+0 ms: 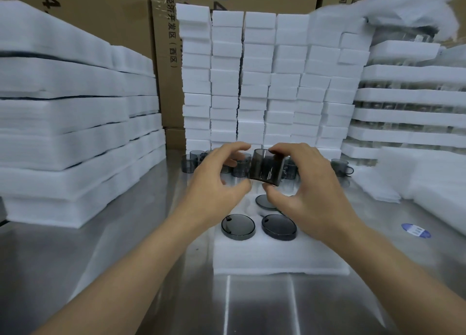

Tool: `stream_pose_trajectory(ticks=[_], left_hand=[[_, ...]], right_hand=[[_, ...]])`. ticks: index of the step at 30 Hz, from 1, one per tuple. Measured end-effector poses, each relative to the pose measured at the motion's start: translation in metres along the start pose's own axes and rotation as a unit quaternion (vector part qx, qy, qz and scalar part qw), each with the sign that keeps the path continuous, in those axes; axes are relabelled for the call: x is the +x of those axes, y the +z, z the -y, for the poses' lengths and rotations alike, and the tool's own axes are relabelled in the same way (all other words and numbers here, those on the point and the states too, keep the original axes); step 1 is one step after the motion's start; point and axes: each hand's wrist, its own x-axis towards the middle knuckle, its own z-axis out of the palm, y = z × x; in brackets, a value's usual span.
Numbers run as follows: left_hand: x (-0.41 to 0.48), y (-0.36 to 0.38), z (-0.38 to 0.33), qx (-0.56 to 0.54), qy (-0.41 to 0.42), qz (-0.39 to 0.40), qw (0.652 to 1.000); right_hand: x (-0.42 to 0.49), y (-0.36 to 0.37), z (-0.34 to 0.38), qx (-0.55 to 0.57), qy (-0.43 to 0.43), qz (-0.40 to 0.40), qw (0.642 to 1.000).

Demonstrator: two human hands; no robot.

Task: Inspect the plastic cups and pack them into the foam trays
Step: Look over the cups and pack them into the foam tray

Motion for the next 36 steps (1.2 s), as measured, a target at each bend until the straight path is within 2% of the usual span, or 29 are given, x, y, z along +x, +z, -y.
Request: stream_pose_trajectory(ticks=[3,8,11,14,16,18,20,26,36], left_hand=[[0.001,0.001,-0.014,-0.153,-0.048,0.047,0.986],[0.000,0.006,-0.021,-0.170,-0.060,0.065,0.982],[0.004,-0.003,-0.017,-0.202,-0.129,0.054,0.969],[0.009,-0.009,-0.007,-0.259,-0.195,0.077,0.943],[0.008,-0.009,-0.001,-0.249,-0.197,0.105,0.942],[0.006,-0.009,0.003,-0.192,-0.169,0.133,0.958],[0.006,-0.009,0.007,-0.139,-0.149,0.126,0.971],[0.007,-0.013,0.028,-0.094,-0.144,0.104,0.980],[0.006,-0.009,0.041,-0.085,-0.142,0.124,0.978]], right_hand=[[0.000,0.002,0.010,-0.056,-0.044,-0.026,0.997],[-0.003,0.008,0.021,-0.045,-0.076,-0.025,0.996],[-0.003,0.006,0.014,0.008,-0.046,-0.019,0.999],[-0.005,0.003,0.003,0.072,0.005,0.036,0.997],[-0.007,0.006,0.000,0.049,0.007,0.053,0.997],[-0.008,0.010,0.001,0.016,-0.008,0.060,0.998],[-0.008,0.013,0.002,0.008,-0.016,0.081,0.997],[-0.012,0.014,-0.009,0.044,0.010,0.175,0.983],[-0.012,0.018,-0.015,0.062,0.017,0.171,0.983]])
